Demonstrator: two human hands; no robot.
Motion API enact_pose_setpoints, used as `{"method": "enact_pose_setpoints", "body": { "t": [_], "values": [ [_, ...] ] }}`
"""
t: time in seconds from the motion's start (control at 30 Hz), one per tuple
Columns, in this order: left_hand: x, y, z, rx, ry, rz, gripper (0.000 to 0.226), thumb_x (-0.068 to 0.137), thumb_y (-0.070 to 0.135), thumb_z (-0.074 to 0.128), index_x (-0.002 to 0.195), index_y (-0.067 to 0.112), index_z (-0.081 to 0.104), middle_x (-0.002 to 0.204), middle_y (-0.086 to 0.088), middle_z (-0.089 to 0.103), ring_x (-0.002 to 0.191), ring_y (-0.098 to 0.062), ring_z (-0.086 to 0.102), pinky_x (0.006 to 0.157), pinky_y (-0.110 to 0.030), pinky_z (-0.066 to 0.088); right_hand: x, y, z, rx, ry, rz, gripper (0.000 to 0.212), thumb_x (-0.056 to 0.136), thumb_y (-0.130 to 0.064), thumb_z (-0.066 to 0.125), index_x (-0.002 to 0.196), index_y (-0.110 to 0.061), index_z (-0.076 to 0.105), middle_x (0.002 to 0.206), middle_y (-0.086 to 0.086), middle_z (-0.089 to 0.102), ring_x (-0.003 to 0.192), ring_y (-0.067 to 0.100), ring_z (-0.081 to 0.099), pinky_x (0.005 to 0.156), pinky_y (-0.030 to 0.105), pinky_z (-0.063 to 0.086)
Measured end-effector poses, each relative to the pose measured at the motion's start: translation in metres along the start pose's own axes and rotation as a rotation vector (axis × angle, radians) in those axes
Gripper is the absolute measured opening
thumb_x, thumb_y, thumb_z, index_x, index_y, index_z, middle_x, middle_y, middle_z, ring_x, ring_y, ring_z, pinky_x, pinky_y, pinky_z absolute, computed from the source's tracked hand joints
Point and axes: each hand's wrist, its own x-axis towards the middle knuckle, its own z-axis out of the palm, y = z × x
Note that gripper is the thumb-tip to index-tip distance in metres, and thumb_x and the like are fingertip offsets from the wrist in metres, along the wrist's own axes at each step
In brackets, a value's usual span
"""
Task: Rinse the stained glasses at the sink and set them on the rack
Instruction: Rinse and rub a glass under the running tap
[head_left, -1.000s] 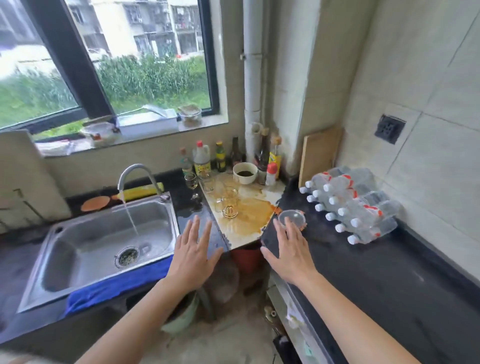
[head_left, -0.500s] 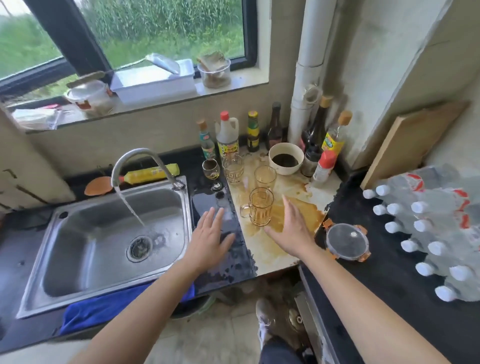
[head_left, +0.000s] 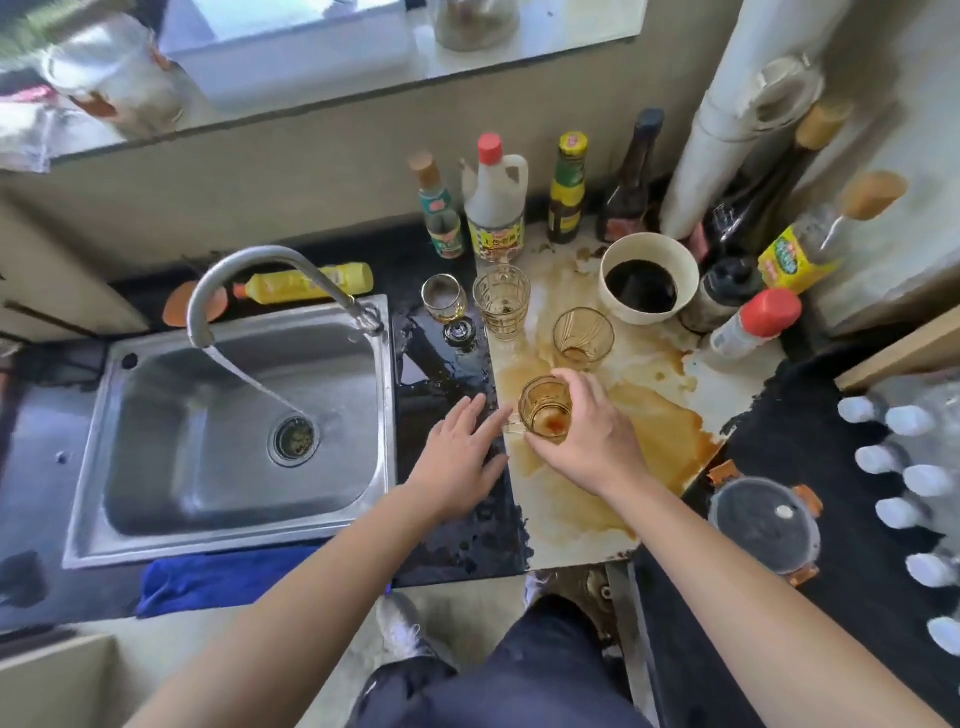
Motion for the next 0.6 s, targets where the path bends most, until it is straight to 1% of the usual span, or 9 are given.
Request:
{"method": "enact_pose_setpoints", "body": {
  "t": [0.1,0.2,0.27,0.3,0.33,0.4,0.47,0.53,0.6],
  "values": [
    [-0.003,-0.024,-0.012,-0.098,0.055,-0.016,0.058,0.104,0.040,0.045,0.157,0.029,0.024,0.164,-0.012,0.025,0.153,-0.030,0.016,0.123,-0.048,0.021,0.013,-0.028,0.003,0.009,0.024,-0.082,0.081,0.076,-0.055,0.079,0.142,-0.025,0.044,0.130,0.000,0.055,0.109,0.025,0.062,0.080,0.029,0.043],
    [-0.010,-0.060,-0.032,-0.251,0.143,-0.047,0.045,0.105,0.033,0.042,0.149,0.025,0.040,0.151,-0.011,0.044,0.143,-0.031,0.035,0.118,-0.047,0.031,0.034,-0.068,0.011,0.059,-0.001,-0.113,0.082,0.075,-0.057,0.079,0.142,-0.027,0.043,0.133,-0.002,0.054,0.117,0.021,0.058,0.089,0.030,0.042],
    [-0.017,-0.086,-0.048,-0.296,0.194,-0.066,0.041,0.105,0.029,0.043,0.144,0.019,0.047,0.145,-0.011,0.049,0.137,-0.029,0.042,0.117,-0.034,0.029,0.047,-0.095,0.021,0.114,-0.031,-0.140,0.083,0.073,-0.057,0.081,0.142,-0.028,0.044,0.136,-0.004,0.053,0.121,0.017,0.055,0.093,0.027,0.041],
    [-0.022,-0.099,-0.055,-0.297,0.221,-0.074,0.039,0.105,0.026,0.045,0.142,0.015,0.050,0.144,-0.011,0.049,0.136,-0.028,0.042,0.114,-0.025,0.026,0.052,-0.109,0.027,0.147,-0.043,-0.146,0.083,0.071,-0.057,0.083,0.140,-0.028,0.045,0.134,-0.005,0.054,0.120,0.015,0.054,0.093,0.025,0.040],
    [-0.027,-0.114,-0.063,-0.297,0.240,-0.078,0.037,0.105,0.024,0.047,0.140,0.013,0.053,0.144,-0.012,0.050,0.135,-0.028,0.042,0.110,-0.022,0.024,0.057,-0.122,0.034,0.178,-0.060,-0.145,0.083,0.070,-0.056,0.084,0.139,-0.028,0.046,0.132,-0.007,0.055,0.119,0.013,0.054,0.093,0.022,0.039],
    [-0.039,-0.148,-0.073,-0.303,0.260,-0.067,0.032,0.105,0.022,0.049,0.133,0.009,0.058,0.141,-0.013,0.052,0.132,-0.029,0.044,0.105,-0.024,0.027,0.064,-0.149,0.053,0.226,-0.099,-0.133,0.083,0.068,-0.053,0.087,0.137,-0.029,0.047,0.130,-0.008,0.056,0.116,0.011,0.056,0.096,0.024,0.043],
    [-0.053,-0.184,-0.079,-0.310,0.245,-0.071,0.030,0.104,0.024,0.050,0.125,0.006,0.062,0.138,-0.015,0.054,0.129,-0.032,0.048,0.103,-0.029,0.032,0.067,-0.177,0.076,0.264,-0.121,-0.106,0.083,0.065,-0.050,0.089,0.134,-0.031,0.048,0.127,-0.007,0.057,0.114,0.012,0.059,0.099,0.030,0.049],
    [-0.067,-0.224,-0.083,-0.327,0.193,-0.098,0.040,0.103,0.040,0.047,0.121,0.009,0.063,0.140,-0.013,0.053,0.130,-0.031,0.047,0.104,-0.034,0.035,0.068,-0.205,0.101,0.292,-0.139,-0.075,0.082,0.063,-0.050,0.090,0.131,-0.034,0.048,0.123,-0.008,0.057,0.112,0.012,0.060,0.099,0.033,0.051],
    [-0.079,-0.265,-0.087,-0.328,0.175,-0.089,0.047,0.100,0.049,0.042,0.120,0.012,0.062,0.141,-0.010,0.051,0.132,-0.029,0.046,0.106,-0.038,0.038,0.071,-0.235,0.126,0.296,-0.165,-0.049,0.082,0.063,-0.050,0.090,0.132,-0.035,0.047,0.123,-0.009,0.057,0.113,0.012,0.059,0.096,0.027,0.050]
  ]
}}
